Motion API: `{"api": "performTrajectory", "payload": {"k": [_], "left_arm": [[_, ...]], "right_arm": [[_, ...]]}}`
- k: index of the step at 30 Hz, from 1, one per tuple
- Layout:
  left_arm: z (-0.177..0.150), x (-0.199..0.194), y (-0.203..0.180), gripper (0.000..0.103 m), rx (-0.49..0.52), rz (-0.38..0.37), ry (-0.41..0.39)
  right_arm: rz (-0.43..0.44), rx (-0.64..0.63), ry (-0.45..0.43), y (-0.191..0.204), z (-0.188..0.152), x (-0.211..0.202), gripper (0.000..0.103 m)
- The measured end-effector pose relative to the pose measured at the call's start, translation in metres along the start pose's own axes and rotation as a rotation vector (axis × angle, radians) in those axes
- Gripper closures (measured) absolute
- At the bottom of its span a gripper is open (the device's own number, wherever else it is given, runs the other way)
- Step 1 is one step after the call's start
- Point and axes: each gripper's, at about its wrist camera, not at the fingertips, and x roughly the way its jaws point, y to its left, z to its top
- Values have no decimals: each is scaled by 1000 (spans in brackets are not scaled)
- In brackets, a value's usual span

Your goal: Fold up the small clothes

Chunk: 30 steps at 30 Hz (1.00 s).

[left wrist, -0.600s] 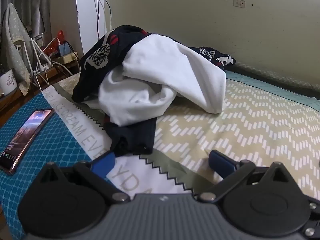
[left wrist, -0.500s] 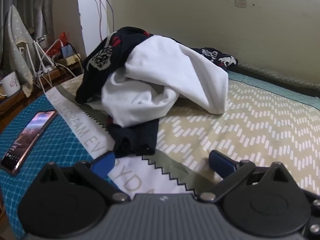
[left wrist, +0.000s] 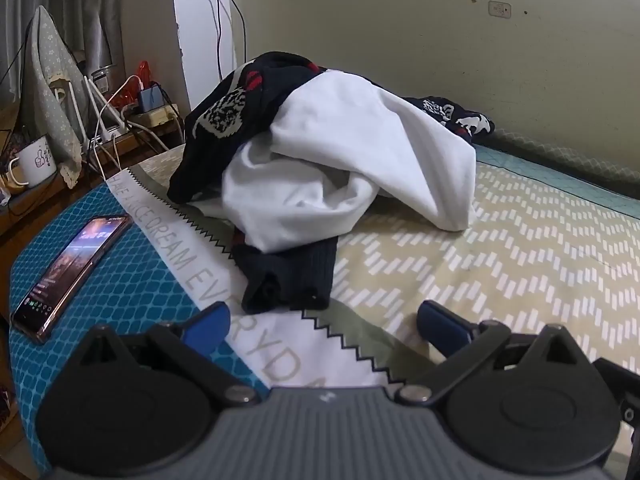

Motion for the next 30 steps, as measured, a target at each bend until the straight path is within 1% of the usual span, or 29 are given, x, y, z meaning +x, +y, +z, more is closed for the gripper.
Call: {"api": "performTrajectory", "payload": {"k": [4,14,20,24,30], "left_arm": [[-4,-3,-9,0,1,17,-7],[-5,-5,-10,0,1,23,-8],[-6,-9,-8,0,-15,14,-2],[-7,-7,-3,0,-55,-10,13],[-7,-8,-5,0,-43,-8,22]], "right_arm": [[1,-1,6,0,0,1,6],[4,0,10,-1,0,3,6],[4,0,10,-1,0,2,6],[4,2,16,-1,-2,4,6],[3,4,22,-1,-2,4,6]]}}
